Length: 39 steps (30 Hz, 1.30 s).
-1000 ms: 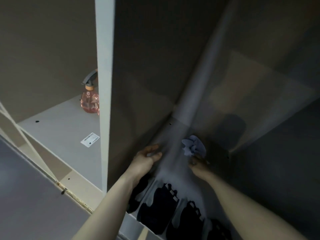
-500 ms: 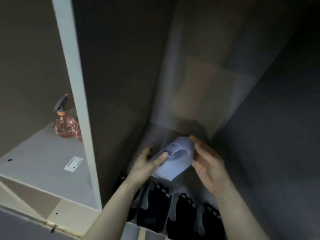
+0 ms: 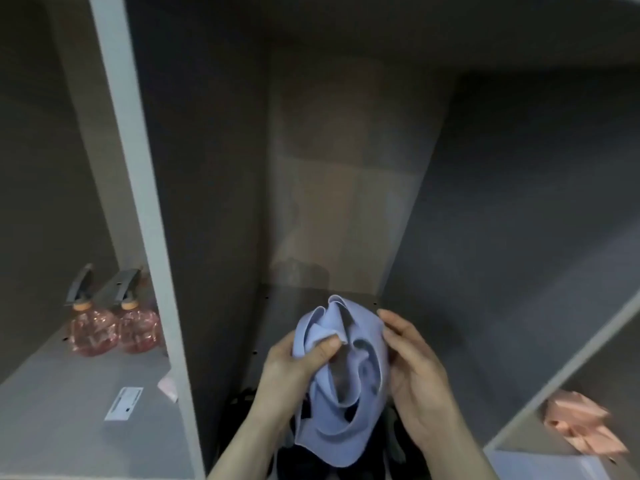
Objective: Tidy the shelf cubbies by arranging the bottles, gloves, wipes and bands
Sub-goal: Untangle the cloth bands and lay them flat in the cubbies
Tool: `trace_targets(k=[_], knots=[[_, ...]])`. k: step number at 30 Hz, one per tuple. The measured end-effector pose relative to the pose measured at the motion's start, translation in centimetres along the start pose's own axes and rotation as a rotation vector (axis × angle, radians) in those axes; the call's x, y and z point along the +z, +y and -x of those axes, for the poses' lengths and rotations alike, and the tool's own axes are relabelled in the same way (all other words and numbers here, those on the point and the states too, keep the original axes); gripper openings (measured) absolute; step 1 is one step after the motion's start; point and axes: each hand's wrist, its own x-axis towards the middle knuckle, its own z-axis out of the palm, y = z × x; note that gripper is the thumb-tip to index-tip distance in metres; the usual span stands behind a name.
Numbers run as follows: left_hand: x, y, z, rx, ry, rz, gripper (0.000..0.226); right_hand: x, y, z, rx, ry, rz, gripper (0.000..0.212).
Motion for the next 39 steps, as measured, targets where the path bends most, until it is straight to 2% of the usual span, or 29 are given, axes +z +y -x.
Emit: trace_targets(k=[4, 6, 8, 11, 14, 17, 20, 23, 26, 27, 30, 33, 36, 39], knots=[[0.8, 1.9, 1.1, 0.073, 0.066, -0.272, 0.011, 0.3, -0.3, 2.6, -0.067, -0.131, 0.258, 0.042], [1.3, 2.5, 1.7, 0.104, 0.052, -0.324, 0.009, 0.7, -0.4, 3.2, -0.078, -0.169, 0.358, 0.049], [1.7, 3.0, 2.1, 0.085, -0.004, -0.309, 0.006, 1.0, -0.3, 3.4, -0.103, -0.145, 0.392, 0.05], [1.5, 3.9, 2.5, 0.033, -0.136, -0.206, 0.005, 1.4, -0.5, 3.5, -0.148, -0.108, 0.352, 0.034], [1.1, 4.5, 2.5, 0.026, -0.246, -0.046, 0.024, 1.2, -0.8, 2.8, -0.179, -0.068, 0.398, 0.034], [1.3, 5.1, 2.0, 0.015, -0.244, 0.071, 0.031, 1.2, -1.1, 2.0, -0.177, -0.052, 0.503, 0.046], [1.6, 5.3, 1.1, 0.036, -0.177, 0.053, 0.039, 1.1, -0.8, 1.0, -0.228, 0.035, 0.546, 0.06], [2.0, 5.3, 0.3, 0.051, -0.088, -0.002, 0.041, 0.9, -0.6, 0.4, -0.41, 0.107, 0.689, 0.073], [2.6, 5.0, 0.1, 0.073, -0.058, -0.037, 0.046, 0.6, -0.9, -0.1, -0.605, 0.082, 0.941, 0.052], [2.6, 5.0, 0.0, 0.073, -0.076, -0.022, 0.049, 0.6, -1.0, -0.3, -0.581, 0.052, 0.926, 0.043], [2.3, 4.9, -0.2, 0.085, -0.156, -0.038, 0.054, 0.7, -1.4, -0.7, -0.44, -0.061, 0.677, 0.013], [2.0, 4.8, -0.5, -0.007, -0.152, -0.094, 0.066, 0.7, -1.9, -0.9, -0.492, -0.025, 0.658, 0.013], [1.8, 4.3, -0.7, -0.049, -0.029, -0.204, 0.075, 0.6, -1.7, -1.3, -0.514, 0.086, 0.695, 0.02], [1.6, 3.8, -0.8, 0.054, 0.162, -0.646, 0.068, 0.7, -1.6, -1.6, -0.528, 0.179, 0.719, 0.022]])
